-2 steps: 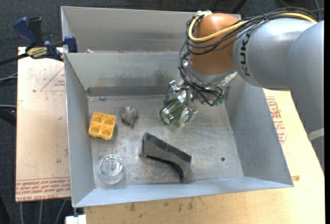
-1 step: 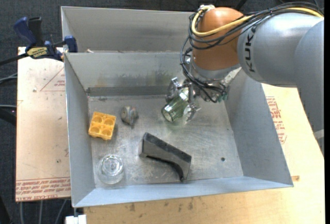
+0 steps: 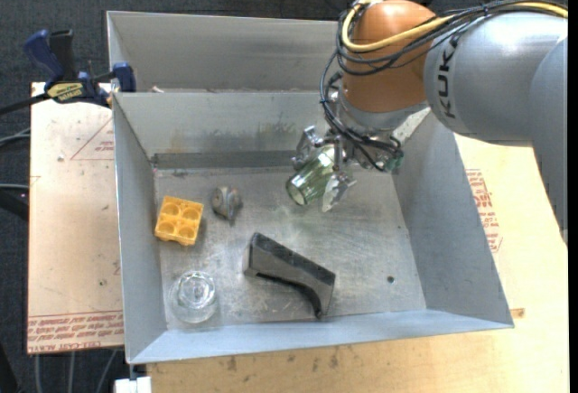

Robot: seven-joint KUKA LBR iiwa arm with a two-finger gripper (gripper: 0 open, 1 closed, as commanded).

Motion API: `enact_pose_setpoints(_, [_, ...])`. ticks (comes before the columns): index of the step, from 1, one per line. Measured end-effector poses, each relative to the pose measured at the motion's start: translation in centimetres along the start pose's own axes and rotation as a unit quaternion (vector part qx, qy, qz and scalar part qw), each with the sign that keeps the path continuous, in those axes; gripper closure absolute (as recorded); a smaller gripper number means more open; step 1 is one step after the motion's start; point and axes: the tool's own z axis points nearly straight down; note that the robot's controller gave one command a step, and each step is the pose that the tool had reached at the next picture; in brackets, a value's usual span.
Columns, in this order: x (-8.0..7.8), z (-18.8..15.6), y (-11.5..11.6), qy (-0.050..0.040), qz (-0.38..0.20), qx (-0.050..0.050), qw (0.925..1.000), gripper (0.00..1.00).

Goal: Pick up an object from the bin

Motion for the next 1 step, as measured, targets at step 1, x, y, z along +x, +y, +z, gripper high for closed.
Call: enact_pose_setpoints(1, [-0.11,-1.77,-0.05,-0.0021,0.000,0.001,1.0000,1.00])
